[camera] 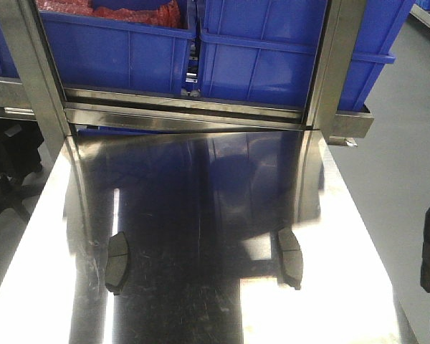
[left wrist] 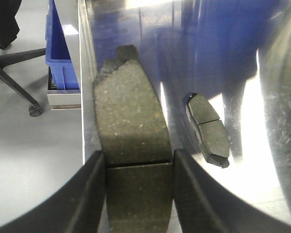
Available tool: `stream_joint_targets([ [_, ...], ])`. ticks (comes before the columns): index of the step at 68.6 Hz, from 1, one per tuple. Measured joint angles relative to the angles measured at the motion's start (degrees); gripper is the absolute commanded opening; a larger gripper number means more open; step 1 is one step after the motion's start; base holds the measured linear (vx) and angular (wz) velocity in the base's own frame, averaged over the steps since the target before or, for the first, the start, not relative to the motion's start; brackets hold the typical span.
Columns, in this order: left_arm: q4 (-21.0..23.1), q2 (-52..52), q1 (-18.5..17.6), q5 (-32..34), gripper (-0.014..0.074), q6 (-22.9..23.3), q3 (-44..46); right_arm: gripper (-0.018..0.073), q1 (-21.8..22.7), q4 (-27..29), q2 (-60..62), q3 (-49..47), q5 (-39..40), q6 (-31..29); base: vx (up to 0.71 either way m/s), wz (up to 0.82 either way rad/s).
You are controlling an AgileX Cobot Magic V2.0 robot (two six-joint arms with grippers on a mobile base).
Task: Move and align brake pads A on conveyor
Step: 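Hold both brake pads raised in the left and right grippers, then turn the base away from the table carrying both brake pads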
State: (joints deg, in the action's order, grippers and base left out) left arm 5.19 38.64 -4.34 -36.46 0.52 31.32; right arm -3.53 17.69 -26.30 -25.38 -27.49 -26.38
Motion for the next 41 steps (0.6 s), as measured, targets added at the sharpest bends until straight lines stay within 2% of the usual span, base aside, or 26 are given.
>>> stream_joint_targets([
  [41, 0.0, 0.0, 0.0, 0.0, 0.0059, 0.0, 0.0, -0.0003, 0.0, 0.1, 0.0, 0.0, 0.0, 0.0, -0.06, 0.08],
])
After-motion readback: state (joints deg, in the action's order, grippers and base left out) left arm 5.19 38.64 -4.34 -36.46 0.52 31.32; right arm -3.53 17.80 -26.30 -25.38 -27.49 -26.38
